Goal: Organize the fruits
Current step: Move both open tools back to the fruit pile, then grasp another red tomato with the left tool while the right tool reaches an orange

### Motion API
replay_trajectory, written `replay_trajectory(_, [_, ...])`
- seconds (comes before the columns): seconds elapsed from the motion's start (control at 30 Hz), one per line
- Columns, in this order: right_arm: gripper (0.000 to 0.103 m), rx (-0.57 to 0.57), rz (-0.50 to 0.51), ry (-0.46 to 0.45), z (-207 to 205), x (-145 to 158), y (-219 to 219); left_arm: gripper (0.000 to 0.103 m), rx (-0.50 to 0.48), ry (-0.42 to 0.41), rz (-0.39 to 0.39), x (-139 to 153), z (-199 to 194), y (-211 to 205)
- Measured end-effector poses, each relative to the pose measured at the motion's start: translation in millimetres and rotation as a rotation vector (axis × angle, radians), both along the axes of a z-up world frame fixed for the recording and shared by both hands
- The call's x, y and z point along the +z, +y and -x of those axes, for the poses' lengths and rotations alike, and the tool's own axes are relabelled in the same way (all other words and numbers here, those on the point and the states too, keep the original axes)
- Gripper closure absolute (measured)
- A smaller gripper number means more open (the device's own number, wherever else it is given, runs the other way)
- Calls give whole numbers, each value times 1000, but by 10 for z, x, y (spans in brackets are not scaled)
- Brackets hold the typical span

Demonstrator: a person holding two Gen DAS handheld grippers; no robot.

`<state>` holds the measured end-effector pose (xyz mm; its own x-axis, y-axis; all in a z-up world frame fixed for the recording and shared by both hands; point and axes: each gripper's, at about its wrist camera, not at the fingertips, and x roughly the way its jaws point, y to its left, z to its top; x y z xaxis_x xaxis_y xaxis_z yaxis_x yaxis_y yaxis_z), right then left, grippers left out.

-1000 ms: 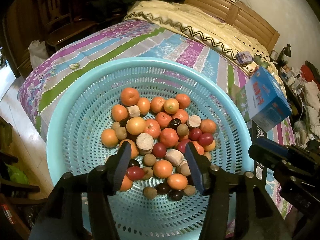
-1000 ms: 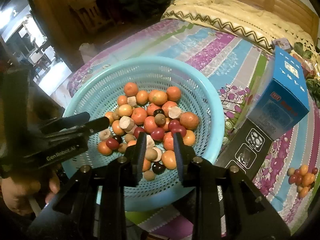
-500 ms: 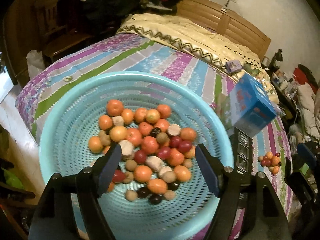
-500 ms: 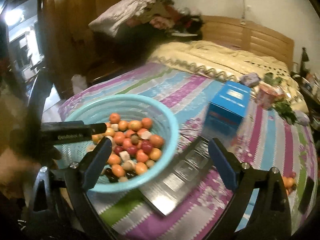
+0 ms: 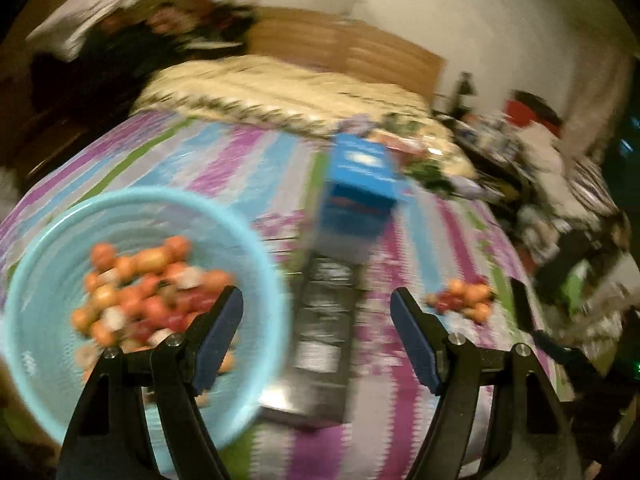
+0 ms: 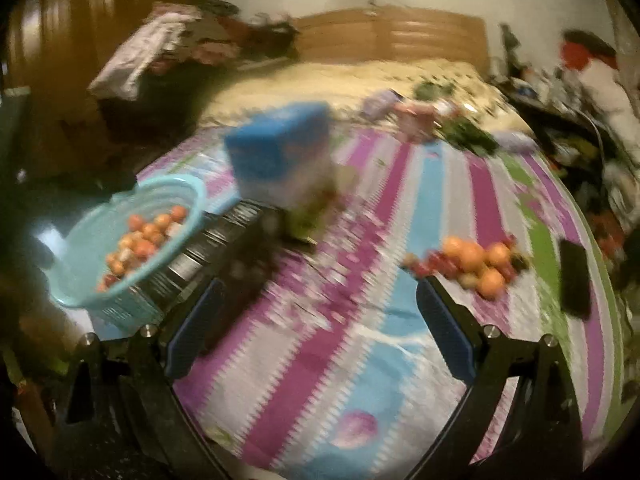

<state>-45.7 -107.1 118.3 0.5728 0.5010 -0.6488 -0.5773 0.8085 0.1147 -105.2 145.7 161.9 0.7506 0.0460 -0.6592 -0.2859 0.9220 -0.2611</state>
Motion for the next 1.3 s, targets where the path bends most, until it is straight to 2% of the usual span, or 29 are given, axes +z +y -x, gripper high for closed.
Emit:
replay_trajectory(0.1, [5, -58, 17, 33, -40, -137, -339, 19, -112, -28, -25, 25, -172, -459])
replay_trajectory(0.2, [5, -108, 19, 67, -75, -268, -628, 19, -241, -24, -37, -67, -337, -967])
replay_trajectory(0.3, [5, -164, 11, 105, -130, -402, -926, 19, -354, 12, -8, -329, -550, -1394])
replay_trajectory(0.4, [5, -196, -4, 126, -168, -474, -1120, 19, -393, 82, 21, -645, -798, -1597])
replay_trajectory(0.5, [5, -219, -13, 147, -219, -567, -1301, 20, -384, 139, 70, -999, -1088, -1661])
replay_trajectory(0.6, [5, -240, -22, 171, -253, -656, -1432, 32, -353, 179, 138, -1301, -1344, -1712])
replay_trajectory(0.77, [5, -274, -43, 225, -370, -812, -1631, 43, -343, 222, 136, -1681, -1700, -1868])
replay_trajectory(0.83, [5, -283, -48, 238, -412, -852, -1688, 51, -324, 246, 140, -1829, -1810, -1890])
replay_trajectory(0.87, [5, -285, -47, 239, -425, -860, -1701, 52, -306, 256, 145, -1897, -1865, -1897])
replay_trajectory(1.17, [6, -283, -48, 267, -598, -960, -1770, 54, -282, 223, 124, -1935, -2166, -1917])
replay_trajectory(1.27, [7, -278, -48, 268, -625, -972, -1749, 59, -279, 221, 98, -1948, -2233, -1940])
replay_trajectory(1.3, [8, -275, -49, 270, -627, -978, -1745, 64, -276, 222, 89, -1952, -2244, -1944])
